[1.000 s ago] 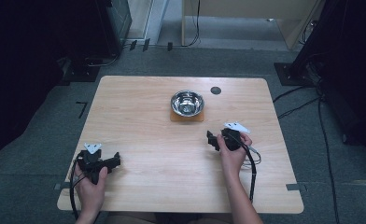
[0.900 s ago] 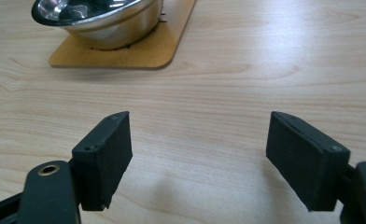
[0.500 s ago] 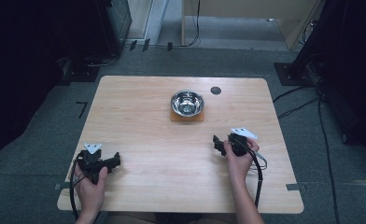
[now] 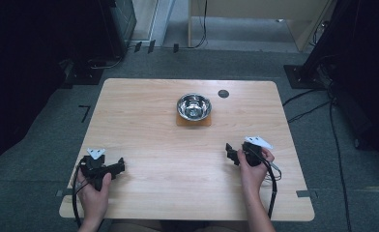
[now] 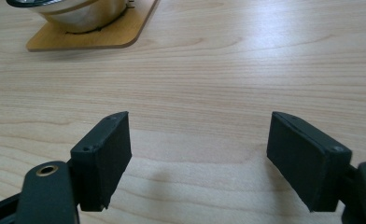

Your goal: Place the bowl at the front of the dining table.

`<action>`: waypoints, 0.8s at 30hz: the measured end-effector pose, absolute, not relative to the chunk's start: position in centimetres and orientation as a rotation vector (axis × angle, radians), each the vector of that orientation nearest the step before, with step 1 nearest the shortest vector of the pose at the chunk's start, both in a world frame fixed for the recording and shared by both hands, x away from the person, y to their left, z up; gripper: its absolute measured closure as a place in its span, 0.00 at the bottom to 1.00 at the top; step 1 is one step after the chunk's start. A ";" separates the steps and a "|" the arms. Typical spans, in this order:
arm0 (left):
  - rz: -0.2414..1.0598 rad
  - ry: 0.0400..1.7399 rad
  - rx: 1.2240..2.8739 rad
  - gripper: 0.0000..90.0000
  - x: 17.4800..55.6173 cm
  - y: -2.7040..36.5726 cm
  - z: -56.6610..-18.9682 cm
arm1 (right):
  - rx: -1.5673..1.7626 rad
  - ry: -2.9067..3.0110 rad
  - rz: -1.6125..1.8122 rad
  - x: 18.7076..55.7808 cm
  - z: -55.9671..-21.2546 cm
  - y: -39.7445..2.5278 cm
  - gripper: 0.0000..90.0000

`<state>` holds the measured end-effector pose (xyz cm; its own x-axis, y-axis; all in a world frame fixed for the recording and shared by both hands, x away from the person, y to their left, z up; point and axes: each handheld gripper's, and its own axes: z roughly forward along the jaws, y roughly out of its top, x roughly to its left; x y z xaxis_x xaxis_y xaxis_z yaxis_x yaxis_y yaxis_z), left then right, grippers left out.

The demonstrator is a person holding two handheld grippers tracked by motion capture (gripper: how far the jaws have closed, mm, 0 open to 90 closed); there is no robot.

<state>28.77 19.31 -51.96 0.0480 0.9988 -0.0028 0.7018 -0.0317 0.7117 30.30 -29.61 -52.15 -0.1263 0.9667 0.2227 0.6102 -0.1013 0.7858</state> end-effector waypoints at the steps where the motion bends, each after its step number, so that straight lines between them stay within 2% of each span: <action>1: 0.711 1.708 1.790 0.00 28.8 19.3 -52.0 | 1.725 1.747 1.114 30.2 -52.2 -29.7 0.24; 24: 0.711 1.707 1.790 0.00 28.8 19.3 -52.0 | 1.738 1.738 1.097 27.2 -52.2 -32.0 0.24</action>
<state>28.76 19.31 -51.96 0.0481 0.9988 -0.0028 0.7016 -0.0318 0.7118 27.25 -32.00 -52.21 -0.1084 0.9695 0.2196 0.6153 -0.1081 0.7808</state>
